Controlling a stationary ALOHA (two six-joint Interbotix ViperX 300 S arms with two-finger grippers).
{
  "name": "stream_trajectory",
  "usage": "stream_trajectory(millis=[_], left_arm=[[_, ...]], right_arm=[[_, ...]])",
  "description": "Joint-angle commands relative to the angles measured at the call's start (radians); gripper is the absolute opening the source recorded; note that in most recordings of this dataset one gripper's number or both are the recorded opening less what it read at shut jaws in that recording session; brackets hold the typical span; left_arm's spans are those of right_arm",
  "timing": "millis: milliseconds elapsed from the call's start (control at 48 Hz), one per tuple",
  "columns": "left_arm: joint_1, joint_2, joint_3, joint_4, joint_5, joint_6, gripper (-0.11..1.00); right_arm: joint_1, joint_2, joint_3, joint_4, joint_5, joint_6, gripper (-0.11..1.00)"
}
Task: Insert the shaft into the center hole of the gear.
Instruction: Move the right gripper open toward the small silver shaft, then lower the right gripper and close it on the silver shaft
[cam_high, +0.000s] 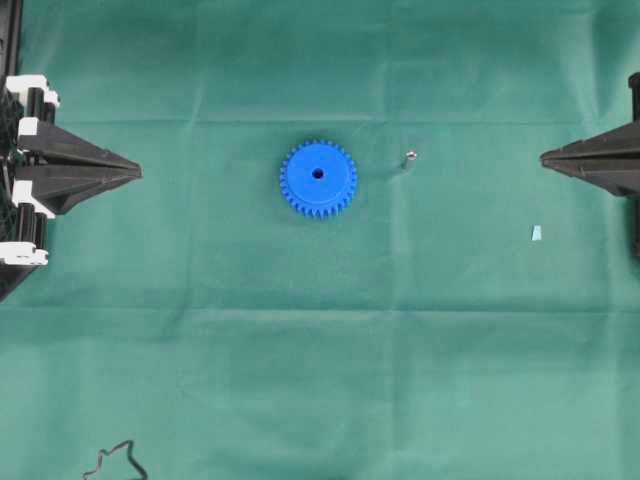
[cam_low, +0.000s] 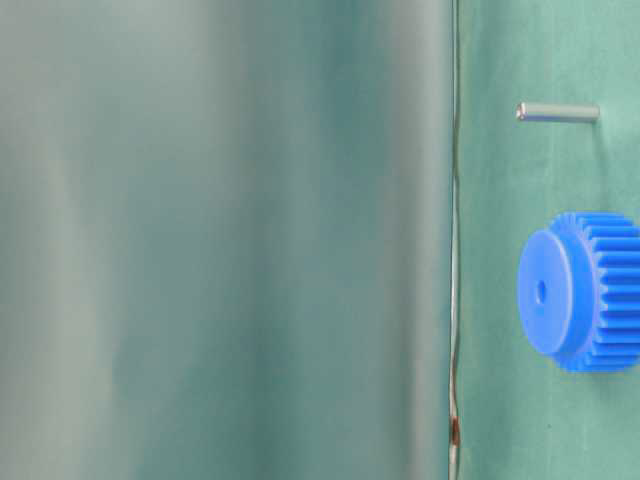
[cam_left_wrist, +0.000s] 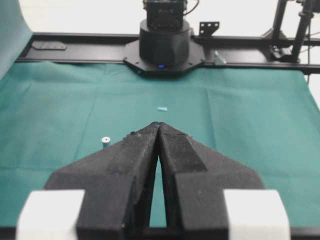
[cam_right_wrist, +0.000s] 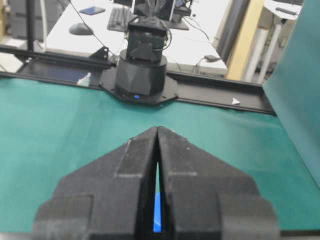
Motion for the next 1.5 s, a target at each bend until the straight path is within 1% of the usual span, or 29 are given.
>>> stream_trajectory(millis=[0, 83, 333, 500, 729, 792, 834, 959, 1021, 1084, 1105, 1209, 1271, 1480], left_arm=[[0.0, 0.017, -0.037, 0.014, 0.009, -0.003, 0.0], [0.0, 0.014, -0.04, 0.012, 0.017, -0.005, 0.0], [0.0, 0.008, -0.043, 0.014, 0.015, -0.002, 0.0], [0.0, 0.009, -0.043, 0.014, 0.015, -0.002, 0.0], [0.0, 0.014, -0.043, 0.014, 0.014, -0.003, 0.0], [0.0, 0.015, -0.043, 0.014, 0.012, -0.003, 0.0], [0.0, 0.015, -0.043, 0.014, 0.014, -0.003, 0.0], [0.0, 0.015, -0.043, 0.014, 0.014, -0.002, 0.0], [0.0, 0.015, -0.043, 0.014, 0.014, -0.003, 0.0], [0.0, 0.015, -0.043, 0.014, 0.014, -0.003, 0.0], [0.0, 0.015, -0.041, 0.014, 0.015, -0.003, 0.0], [0.0, 0.017, -0.041, 0.014, 0.017, -0.002, 0.0], [0.0, 0.017, -0.041, 0.014, 0.018, -0.002, 0.0], [0.0, 0.017, -0.041, 0.014, 0.018, -0.003, 0.0]], right_arm=[[-0.003, 0.011, -0.008, 0.0, 0.002, -0.005, 0.02], [-0.005, 0.011, -0.014, 0.002, 0.048, -0.003, 0.02], [-0.005, 0.009, -0.032, 0.0, 0.129, 0.008, 0.02], [-0.011, 0.04, -0.058, 0.002, 0.141, 0.005, 0.02], [-0.066, 0.16, -0.089, 0.0, 0.117, 0.005, 0.04], [-0.087, 0.212, -0.097, 0.0, 0.094, 0.005, 0.11], [-0.101, 0.247, -0.098, 0.0, 0.078, 0.006, 0.2], [-0.144, 0.371, -0.107, 0.011, 0.037, 0.008, 0.57], [-0.158, 0.457, -0.117, 0.012, 0.021, 0.008, 0.76], [-0.167, 0.529, -0.129, 0.014, 0.011, 0.008, 0.9], [-0.169, 0.552, -0.133, 0.014, 0.009, 0.008, 0.91], [-0.173, 0.66, -0.158, 0.018, -0.015, 0.008, 0.86], [-0.176, 0.724, -0.173, 0.025, -0.035, 0.008, 0.87], [-0.198, 0.841, -0.206, 0.028, -0.063, 0.008, 0.87]])
